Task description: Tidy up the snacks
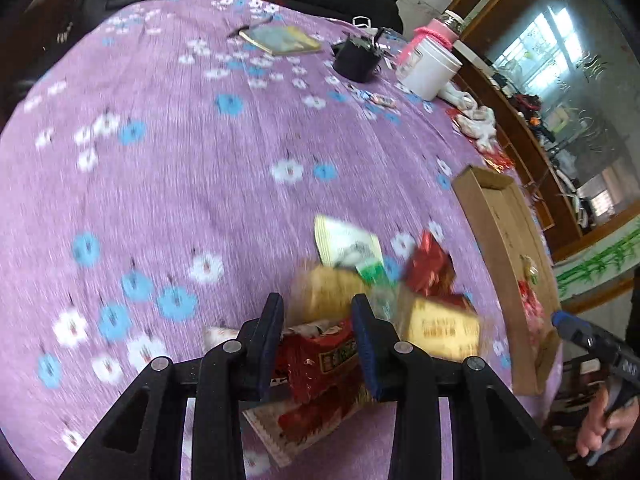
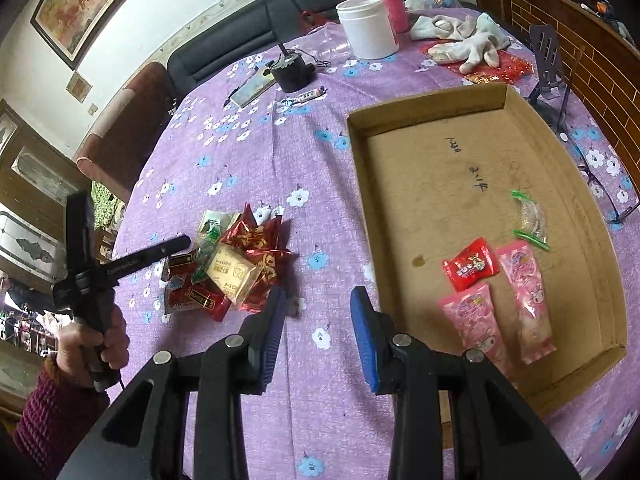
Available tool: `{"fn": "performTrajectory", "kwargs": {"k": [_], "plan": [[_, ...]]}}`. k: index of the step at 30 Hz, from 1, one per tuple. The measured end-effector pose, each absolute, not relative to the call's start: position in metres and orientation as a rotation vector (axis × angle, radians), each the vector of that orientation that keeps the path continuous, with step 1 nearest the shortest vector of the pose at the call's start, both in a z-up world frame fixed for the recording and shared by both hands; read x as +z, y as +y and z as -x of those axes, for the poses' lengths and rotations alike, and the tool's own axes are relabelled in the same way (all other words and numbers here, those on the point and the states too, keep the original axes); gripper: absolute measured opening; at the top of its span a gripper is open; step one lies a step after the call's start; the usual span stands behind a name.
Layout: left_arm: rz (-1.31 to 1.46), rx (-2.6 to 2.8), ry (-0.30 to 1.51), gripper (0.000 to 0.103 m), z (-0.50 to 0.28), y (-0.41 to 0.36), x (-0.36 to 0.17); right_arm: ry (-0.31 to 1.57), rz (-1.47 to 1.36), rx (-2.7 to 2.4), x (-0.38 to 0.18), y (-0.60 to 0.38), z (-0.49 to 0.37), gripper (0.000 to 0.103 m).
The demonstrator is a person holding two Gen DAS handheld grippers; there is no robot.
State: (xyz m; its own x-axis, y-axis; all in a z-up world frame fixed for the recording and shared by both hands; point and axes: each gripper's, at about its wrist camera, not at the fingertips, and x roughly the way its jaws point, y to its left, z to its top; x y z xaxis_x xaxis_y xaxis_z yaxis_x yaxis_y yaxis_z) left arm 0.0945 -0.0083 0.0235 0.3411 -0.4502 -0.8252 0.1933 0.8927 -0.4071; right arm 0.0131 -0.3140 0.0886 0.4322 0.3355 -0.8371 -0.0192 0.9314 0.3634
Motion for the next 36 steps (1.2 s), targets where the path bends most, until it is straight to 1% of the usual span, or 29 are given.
{"fn": "performTrajectory", "kwargs": {"k": [3, 4, 5, 7, 10, 12, 18, 20, 26, 29, 32, 33, 34, 35, 36], "plan": [[0.285, -0.49, 1.18, 0.036, -0.071, -0.014, 0.02, 1.107, -0.32, 0.234, 0.089, -0.308, -0.016, 0.033], [0.283, -0.519, 1.196, 0.038, -0.055, -0.018, 0.018, 1.108, -0.318, 0.237, 0.089, -0.306, -0.016, 0.033], [0.281, -0.541, 1.204, 0.044, -0.048, -0.022, 0.018, 1.109, -0.317, 0.244, 0.088, -0.303, -0.017, 0.033], [0.27, -0.606, 1.215, 0.049, -0.019, -0.032, 0.021, 1.114, -0.314, 0.26, 0.087, -0.298, -0.018, 0.033], [0.208, -0.63, 1.194, 0.049, 0.011, -0.038, 0.028, 1.123, -0.308, 0.282, 0.085, -0.291, -0.017, 0.033], [0.188, -0.595, 1.18, 0.049, 0.017, -0.032, 0.031, 1.129, -0.303, 0.292, 0.083, -0.287, -0.016, 0.033], [0.196, -0.468, 1.142, 0.049, -0.005, 0.002, 0.036, 1.149, -0.284, 0.331, 0.077, -0.273, -0.011, 0.033], [0.14, -0.425, 1.137, 0.049, -0.013, 0.001, 0.034, 1.148, -0.277, 0.335, 0.078, -0.271, -0.009, 0.033], [-0.141, -0.371, 1.089, 0.049, -0.027, -0.018, 0.029, 1.149, -0.275, 0.333, 0.079, -0.267, -0.003, 0.033], [-0.122, -0.376, 1.089, 0.05, -0.037, -0.006, 0.03, 1.149, -0.274, 0.327, 0.079, -0.266, 0.0, 0.033], [-0.008, -0.385, 1.106, 0.05, -0.052, 0.007, 0.036, 1.157, -0.277, 0.319, 0.077, -0.264, 0.002, 0.033], [0.034, -0.396, 1.109, 0.052, -0.055, 0.012, 0.039, 1.157, -0.278, 0.319, 0.077, -0.264, 0.002, 0.033], [0.115, -0.404, 1.142, 0.066, -0.06, 0.019, 0.041, 1.155, -0.276, 0.319, 0.078, -0.263, 0.003, 0.033], [0.169, -0.397, 1.174, 0.076, -0.065, 0.019, 0.041, 1.154, -0.274, 0.317, 0.078, -0.262, 0.003, 0.033], [0.243, -0.383, 1.203, 0.076, -0.068, 0.025, 0.04, 1.153, -0.275, 0.313, 0.078, -0.262, 0.003, 0.033]]}}
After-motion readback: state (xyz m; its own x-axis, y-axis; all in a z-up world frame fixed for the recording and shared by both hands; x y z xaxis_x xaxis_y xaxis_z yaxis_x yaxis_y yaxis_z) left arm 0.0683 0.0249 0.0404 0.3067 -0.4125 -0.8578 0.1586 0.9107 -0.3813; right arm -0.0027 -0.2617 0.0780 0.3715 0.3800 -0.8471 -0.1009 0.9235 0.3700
